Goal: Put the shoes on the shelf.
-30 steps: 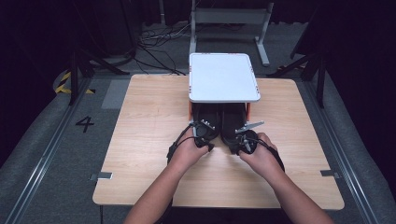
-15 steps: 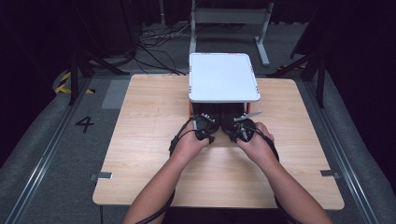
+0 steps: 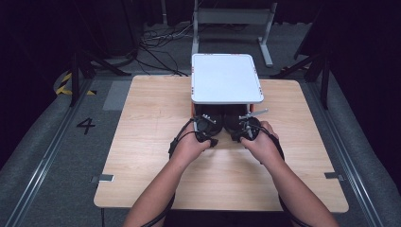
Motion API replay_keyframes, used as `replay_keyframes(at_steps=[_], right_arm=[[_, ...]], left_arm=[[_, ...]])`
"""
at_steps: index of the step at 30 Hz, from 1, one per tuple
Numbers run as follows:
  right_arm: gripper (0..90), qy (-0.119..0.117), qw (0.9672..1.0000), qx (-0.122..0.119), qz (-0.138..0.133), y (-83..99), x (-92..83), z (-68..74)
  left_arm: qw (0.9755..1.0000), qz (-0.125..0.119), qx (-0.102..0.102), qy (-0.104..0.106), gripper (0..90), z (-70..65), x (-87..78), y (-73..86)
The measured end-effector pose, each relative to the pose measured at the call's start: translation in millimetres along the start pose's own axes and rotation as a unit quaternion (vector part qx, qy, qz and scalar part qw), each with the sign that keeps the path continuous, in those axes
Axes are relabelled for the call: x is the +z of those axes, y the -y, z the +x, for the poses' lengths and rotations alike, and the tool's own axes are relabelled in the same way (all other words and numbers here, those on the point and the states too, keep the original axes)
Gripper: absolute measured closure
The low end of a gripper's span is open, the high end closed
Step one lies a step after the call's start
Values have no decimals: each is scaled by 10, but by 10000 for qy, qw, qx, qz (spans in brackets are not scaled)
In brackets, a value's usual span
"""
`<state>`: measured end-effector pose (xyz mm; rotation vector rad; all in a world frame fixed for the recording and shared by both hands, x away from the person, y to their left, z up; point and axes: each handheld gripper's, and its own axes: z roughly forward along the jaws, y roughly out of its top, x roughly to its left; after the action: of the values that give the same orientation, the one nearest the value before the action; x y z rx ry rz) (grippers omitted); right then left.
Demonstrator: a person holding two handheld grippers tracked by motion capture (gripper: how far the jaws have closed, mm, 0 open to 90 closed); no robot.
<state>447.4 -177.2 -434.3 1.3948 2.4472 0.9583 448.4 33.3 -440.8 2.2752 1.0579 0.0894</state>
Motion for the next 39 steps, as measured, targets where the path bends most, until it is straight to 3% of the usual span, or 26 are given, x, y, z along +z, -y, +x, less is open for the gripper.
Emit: replay_keyframes(at_steps=[3,6,8,12,14,21,25,27,31,35,37,38,39], right_arm=[[718,-118,9996,-52,-236,36,-171,15],[641,-94,9990,-141,-402,55,-277,13],[545,-114,9975,-214,-667,89,-451,-16],[481,-129,9956,-254,-898,134,-605,-60],[422,-151,9936,-195,-1101,190,-761,-135],[377,-146,9913,-46,-1307,251,-973,-328],[375,-87,9908,37,-1349,329,-1063,-455],[359,-19,9915,-147,-1296,367,-1122,-545],[352,73,9907,-120,-1352,443,-1270,-746],[379,169,9917,-207,-1255,521,-1346,-958],[388,210,9923,-342,-1174,550,-1343,-1032],[386,321,9927,-540,-1026,604,-1305,-1157],[384,338,9928,-562,-999,622,-1288,-1196]], left_arm=[[9999,-142,40,-42,521,-38,-181,36],[9996,-245,100,-104,470,-72,-300,82],[9991,-323,245,-159,380,-119,-439,166],[9982,-457,305,-227,308,-164,-589,238],[9966,-628,375,-371,287,-179,-781,315],[9950,-812,193,-548,248,-85,-1050,470],[9938,-861,188,-672,211,91,-1189,601],[9934,-862,275,-707,200,178,-1227,655],[9915,-738,334,-1014,184,353,-1303,741],[9919,-723,93,-1036,194,553,-1349,833],[9915,-729,50,-1074,195,608,-1346,857],[9913,-732,-87,-1087,194,718,-1327,908],[9907,-757,-98,-1124,194,780,-1312,933]])
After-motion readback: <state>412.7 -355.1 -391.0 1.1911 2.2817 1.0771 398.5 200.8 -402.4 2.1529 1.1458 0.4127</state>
